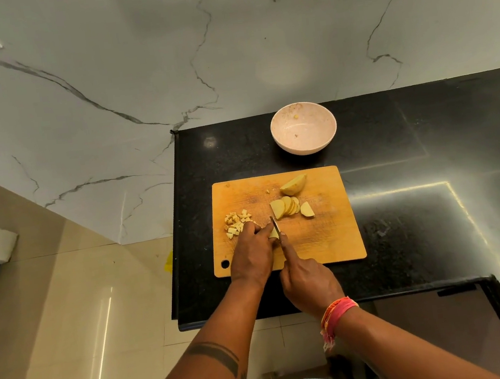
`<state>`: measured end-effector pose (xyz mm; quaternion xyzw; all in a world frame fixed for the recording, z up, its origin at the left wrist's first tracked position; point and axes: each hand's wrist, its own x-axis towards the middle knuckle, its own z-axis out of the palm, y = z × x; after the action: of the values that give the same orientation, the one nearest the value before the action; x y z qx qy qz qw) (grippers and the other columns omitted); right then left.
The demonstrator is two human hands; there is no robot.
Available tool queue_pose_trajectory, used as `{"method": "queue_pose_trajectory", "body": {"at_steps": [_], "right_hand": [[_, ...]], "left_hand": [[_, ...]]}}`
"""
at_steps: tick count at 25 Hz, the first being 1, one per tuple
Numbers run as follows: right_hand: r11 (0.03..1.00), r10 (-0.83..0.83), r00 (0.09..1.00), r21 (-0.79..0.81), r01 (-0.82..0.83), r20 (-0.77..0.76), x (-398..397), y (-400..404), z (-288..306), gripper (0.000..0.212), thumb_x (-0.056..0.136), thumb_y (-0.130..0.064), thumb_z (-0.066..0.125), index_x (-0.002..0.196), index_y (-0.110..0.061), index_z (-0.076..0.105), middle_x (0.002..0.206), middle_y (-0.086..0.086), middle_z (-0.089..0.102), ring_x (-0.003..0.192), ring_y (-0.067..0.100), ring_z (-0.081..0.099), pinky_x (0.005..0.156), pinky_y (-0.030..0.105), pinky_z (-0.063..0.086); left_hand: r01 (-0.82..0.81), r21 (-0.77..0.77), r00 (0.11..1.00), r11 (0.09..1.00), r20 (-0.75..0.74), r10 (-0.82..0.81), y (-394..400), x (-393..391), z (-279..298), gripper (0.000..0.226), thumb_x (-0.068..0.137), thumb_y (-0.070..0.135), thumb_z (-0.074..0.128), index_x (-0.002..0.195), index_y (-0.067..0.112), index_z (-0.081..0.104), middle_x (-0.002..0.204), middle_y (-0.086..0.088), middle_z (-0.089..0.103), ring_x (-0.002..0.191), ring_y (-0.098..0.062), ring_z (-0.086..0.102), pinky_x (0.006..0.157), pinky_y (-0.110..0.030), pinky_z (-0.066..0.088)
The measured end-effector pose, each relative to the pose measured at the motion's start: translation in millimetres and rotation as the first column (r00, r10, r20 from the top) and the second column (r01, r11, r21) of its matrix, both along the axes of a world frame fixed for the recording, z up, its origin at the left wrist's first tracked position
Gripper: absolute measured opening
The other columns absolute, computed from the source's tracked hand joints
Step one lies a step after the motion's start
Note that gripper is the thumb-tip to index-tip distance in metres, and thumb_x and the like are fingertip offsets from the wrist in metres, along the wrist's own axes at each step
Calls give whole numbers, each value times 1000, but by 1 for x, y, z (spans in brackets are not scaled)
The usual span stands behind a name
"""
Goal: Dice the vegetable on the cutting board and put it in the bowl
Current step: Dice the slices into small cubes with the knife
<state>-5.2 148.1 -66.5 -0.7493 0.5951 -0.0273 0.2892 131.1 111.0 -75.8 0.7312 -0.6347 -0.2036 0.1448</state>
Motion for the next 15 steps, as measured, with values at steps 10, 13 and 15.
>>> {"method": "queue_pose_trajectory", "body": {"at_steps": [10, 13, 15], "right_hand": [[997, 80, 989, 26, -77, -125, -24, 29, 6, 76, 103, -31, 33, 159, -28, -19, 70, -3, 56, 52, 14, 49, 50, 33, 40], [997, 77, 991, 38, -73, -112, -35, 38, 6, 74, 103, -32, 33, 159, -30, -16, 67, -5, 55, 51, 12, 49, 51, 33, 45], [998, 62, 994, 29, -60, -85, -38, 40, 6, 73, 103, -33, 32, 160, -31, -14, 67, -5, 58, 53, 13, 55, 54, 35, 50]], "left_hand": [[-12, 1, 998, 1000, 64, 12, -1, -5, -8, 44, 103, 33, 55, 144, 19, 55, 118, -7, 57, 112, -24, 53, 93, -32, 49], [-30, -3, 999, 1000, 41, 30, 0, -6, -8, 45, 102, 35, 56, 144, 19, 56, 118, -6, 56, 112, -22, 52, 95, -31, 48], [-57, 1, 998, 998, -15, 57, 2, -6, -7, 44, 102, 33, 56, 144, 20, 55, 119, -4, 56, 113, -20, 51, 96, -30, 47]]}}
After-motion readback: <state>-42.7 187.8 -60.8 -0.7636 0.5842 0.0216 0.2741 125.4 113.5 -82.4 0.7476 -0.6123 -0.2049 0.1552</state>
